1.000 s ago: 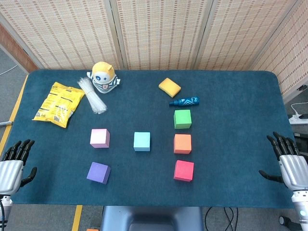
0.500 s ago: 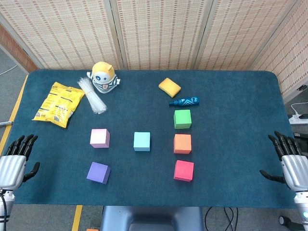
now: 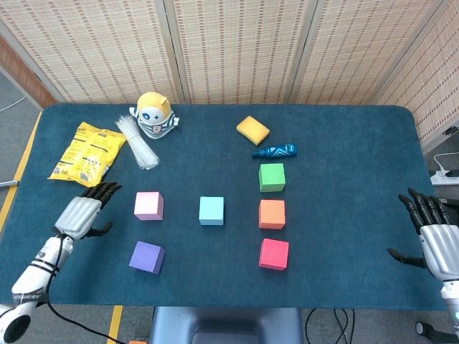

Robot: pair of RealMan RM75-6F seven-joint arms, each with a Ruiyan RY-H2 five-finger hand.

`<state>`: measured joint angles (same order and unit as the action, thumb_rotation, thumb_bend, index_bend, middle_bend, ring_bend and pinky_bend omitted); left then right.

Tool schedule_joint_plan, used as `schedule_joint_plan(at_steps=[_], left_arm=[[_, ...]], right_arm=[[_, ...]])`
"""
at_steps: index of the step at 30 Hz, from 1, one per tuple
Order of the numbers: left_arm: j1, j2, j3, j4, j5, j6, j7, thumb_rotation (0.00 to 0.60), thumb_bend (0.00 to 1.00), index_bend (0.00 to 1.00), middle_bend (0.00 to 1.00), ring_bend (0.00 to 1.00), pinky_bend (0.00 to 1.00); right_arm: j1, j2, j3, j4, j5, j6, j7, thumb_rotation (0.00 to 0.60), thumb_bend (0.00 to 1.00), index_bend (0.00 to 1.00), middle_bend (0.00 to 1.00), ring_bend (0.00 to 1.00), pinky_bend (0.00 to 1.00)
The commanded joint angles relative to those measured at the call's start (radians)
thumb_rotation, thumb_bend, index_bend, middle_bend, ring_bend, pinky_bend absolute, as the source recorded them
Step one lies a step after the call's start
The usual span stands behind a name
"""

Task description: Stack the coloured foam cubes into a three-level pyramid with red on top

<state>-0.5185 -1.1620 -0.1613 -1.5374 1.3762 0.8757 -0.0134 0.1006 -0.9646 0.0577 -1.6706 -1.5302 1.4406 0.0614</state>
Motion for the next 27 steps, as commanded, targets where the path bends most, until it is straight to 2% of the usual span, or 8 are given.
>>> schedule_joint_plan(at_steps=[1, 13, 23, 27], left_arm=[[-0.108, -0.076, -0.013, 0.093, -0.079, -0.146, -0.054, 0.6, 0.37, 0.0, 0.0, 0.0, 0.12], [-0.19, -0.168, -0.005, 0.226, -0.122, -0.26, -0.144, 0.6, 0.37, 0.0, 0.0, 0.0, 0.12], [-0.19, -0.184, 0.016, 0.242, -0.124, -0.241, -0.163, 0.6, 0.37, 0.0, 0.01, 0.0, 0.15], [-0.188, -0.197, 0.014, 0.247, -0.12, -0.225, -0.189, 0.6, 0.37, 0.0, 0.05, 0.06, 0.19]], right_arm=[[0.004, 0.0, 0.001, -0.002, 0.008, -0.009, -0.003, 0.6, 0.08, 0.0, 0.05, 0.0, 0.13], [0.023, -0.012, 0.004, 0.011, 0.031, -0.047, -0.003, 0.6, 0.08, 0.0, 0.05, 0.0, 0.13], [0.025, -0.015, 0.004, 0.016, 0.051, -0.061, -0.003, 0.6, 0.08, 0.0, 0.05, 0.0, 0.12], [0.026, -0.017, 0.003, 0.016, 0.053, -0.063, -0.004, 0.6, 0.08, 0.0, 0.05, 0.0, 0.12]])
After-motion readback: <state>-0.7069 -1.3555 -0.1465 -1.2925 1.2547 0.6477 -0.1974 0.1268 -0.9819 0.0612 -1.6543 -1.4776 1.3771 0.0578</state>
